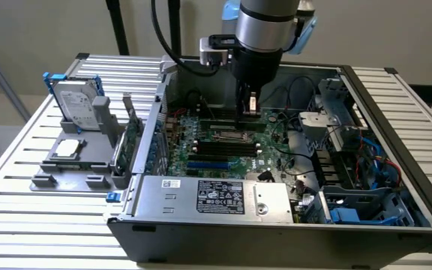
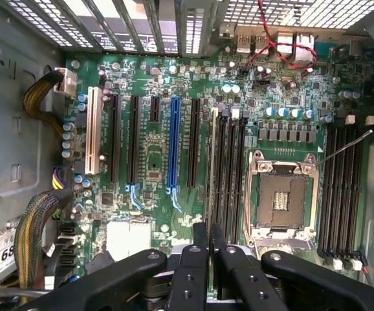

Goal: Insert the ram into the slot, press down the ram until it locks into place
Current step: 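Insert the ram into the slot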

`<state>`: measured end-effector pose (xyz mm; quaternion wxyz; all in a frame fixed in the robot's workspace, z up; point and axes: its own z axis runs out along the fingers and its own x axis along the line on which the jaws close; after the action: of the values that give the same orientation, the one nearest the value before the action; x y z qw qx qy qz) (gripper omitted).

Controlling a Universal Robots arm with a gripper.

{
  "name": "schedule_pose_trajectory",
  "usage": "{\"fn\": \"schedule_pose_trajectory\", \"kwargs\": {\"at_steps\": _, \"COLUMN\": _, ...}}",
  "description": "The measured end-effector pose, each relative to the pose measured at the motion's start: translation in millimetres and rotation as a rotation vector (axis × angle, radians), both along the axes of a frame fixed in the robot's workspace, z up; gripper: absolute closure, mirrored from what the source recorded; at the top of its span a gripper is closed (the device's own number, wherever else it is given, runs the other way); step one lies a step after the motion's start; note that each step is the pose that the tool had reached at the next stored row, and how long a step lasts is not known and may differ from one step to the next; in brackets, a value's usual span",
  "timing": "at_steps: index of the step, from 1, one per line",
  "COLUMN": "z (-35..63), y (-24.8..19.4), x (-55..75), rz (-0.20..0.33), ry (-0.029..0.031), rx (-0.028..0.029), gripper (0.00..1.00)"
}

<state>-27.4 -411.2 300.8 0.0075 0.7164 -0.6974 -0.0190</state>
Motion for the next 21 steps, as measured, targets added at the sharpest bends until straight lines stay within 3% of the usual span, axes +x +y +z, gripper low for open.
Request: {"fn": "schedule_pose_trajectory", "kwargs": {"at_steps": 21, "z": -38.2, "y": 0.1, "x": -1.6, "rz": -0.001, "ry": 0.0, "rx": 0.0, "gripper": 0.87}}
